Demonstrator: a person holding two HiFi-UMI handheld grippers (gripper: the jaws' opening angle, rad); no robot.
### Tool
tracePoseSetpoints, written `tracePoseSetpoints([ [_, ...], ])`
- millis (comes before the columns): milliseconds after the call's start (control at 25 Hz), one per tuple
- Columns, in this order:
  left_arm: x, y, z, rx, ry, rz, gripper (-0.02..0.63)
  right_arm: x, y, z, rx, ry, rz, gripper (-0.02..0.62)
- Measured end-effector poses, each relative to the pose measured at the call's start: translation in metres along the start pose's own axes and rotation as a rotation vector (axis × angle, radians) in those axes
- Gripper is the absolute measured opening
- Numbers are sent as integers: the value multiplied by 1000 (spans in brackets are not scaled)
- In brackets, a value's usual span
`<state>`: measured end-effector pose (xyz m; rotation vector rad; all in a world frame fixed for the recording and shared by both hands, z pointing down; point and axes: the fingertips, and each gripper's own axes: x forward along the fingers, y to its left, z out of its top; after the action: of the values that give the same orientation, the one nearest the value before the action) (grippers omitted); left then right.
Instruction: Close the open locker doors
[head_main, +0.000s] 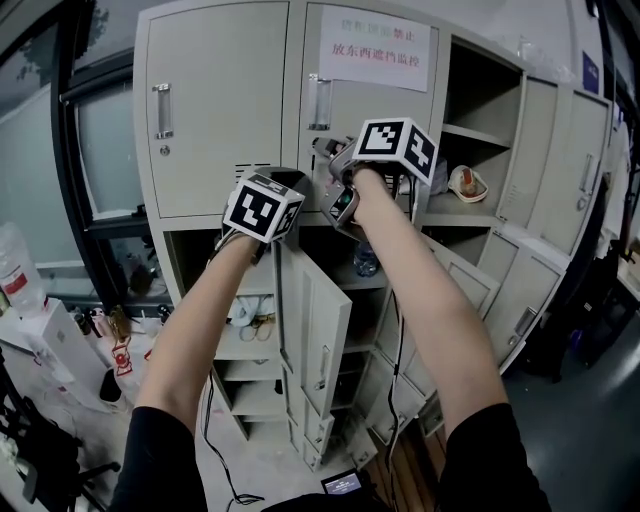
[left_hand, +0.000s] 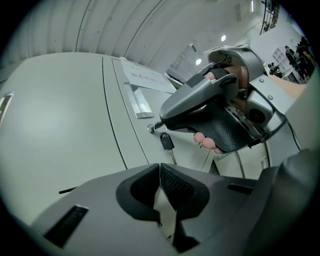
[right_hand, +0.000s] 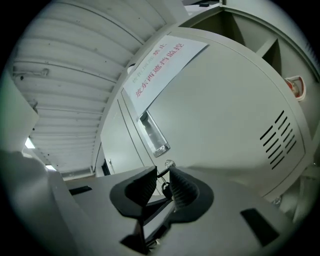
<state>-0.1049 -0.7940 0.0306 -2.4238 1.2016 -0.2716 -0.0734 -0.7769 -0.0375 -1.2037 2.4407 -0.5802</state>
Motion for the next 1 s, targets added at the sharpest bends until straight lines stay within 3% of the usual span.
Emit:
tracePoseSetpoints([
  [120, -1, 2, 0, -4, -2, 4, 23, 4, 0, 1, 13, -18, -16, 77],
  [280, -3, 4, -1, -5, -3, 8, 23, 4, 2, 2, -82, -24, -50, 77],
  [480, -3, 4, -1, 9, 0, 17, 23, 3, 8, 1, -351, -10, -123, 72],
  [1000, -4, 5, -1, 9, -3, 20, 23, 3, 15, -7, -865, 11, -193, 49],
])
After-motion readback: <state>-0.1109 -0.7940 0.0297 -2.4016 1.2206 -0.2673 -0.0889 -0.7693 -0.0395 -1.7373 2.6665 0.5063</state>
